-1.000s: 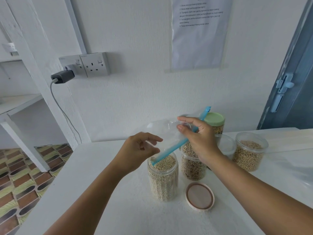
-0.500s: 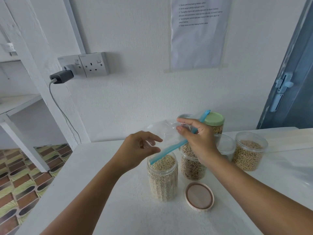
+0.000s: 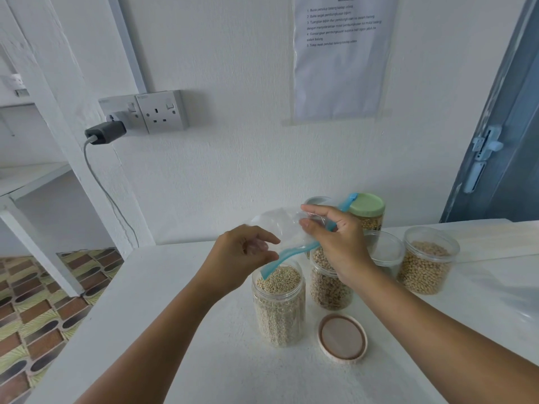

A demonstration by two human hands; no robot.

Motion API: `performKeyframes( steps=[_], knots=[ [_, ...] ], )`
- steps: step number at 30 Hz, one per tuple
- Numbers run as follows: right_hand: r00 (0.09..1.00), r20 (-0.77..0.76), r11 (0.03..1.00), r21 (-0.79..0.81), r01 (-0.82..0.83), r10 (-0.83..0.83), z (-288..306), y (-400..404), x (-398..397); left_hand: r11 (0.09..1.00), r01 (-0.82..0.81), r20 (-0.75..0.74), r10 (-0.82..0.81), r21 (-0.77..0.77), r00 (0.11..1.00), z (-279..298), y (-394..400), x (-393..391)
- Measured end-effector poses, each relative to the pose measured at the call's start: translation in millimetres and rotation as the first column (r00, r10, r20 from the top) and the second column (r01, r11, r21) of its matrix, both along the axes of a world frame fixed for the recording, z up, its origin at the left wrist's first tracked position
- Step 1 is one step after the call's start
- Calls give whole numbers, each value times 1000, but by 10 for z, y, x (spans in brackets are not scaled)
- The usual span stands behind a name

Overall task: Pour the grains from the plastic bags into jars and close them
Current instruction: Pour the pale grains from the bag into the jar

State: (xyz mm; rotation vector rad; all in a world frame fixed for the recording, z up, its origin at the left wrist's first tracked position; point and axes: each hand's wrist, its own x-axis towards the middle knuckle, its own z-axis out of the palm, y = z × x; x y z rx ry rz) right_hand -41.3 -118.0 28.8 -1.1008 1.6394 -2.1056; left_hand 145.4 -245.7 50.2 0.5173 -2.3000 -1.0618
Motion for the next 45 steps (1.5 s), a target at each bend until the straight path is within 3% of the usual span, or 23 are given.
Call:
performKeyframes(
  steps=[6, 11, 13, 17, 20, 23, 26, 29, 33, 39, 45],
  knots=[
    [999, 36, 1000, -2, -6, 6, 9, -1, -12, 999, 39, 55, -40, 19, 998, -8, -19, 67],
    [994, 105, 1000, -13, -28, 30, 53, -1, 5, 985, 104, 82, -116, 140, 990, 29, -13, 163],
    [982, 179, 996, -67, -54, 65, 88, -8, 12, 957, 122, 53, -141, 262, 989, 38, -55, 249],
    [956, 255, 982, -150, -111, 147, 176, 1, -7, 758, 158, -54, -160, 632, 986, 0, -246, 399],
    [936, 277, 970, -169, -176, 218, 245, 4, 9, 516, 237, -211, -110, 823, 971, -109, -358, 376],
    [918, 287, 958, -173, -230, 273, 283, 4, 27, 291, 311, -336, 40, 905, 941, -167, -401, 255],
    [907, 294, 951, -162, -263, 301, 269, 9, 20, 204, 281, -312, 141, 938, 939, -191, -440, 138],
    [934, 227, 960, -105, -259, 276, 251, 11, 11, 202, 230, -287, 328, 952, 900, -176, -543, 49],
    [976, 116, 982, -49, -181, 186, 250, 16, 20, 327, 167, -309, 449, 930, 838, -74, -719, 28],
    [987, -3, 986, -52, -159, 159, 298, -34, 60, 452, 292, -489, 418, 843, 766, 204, -724, 151],
    [978, -17, 976, -59, -209, 208, 268, -37, 12, 426, 345, -504, 349, 837, 790, 261, -718, 358]
  ],
)
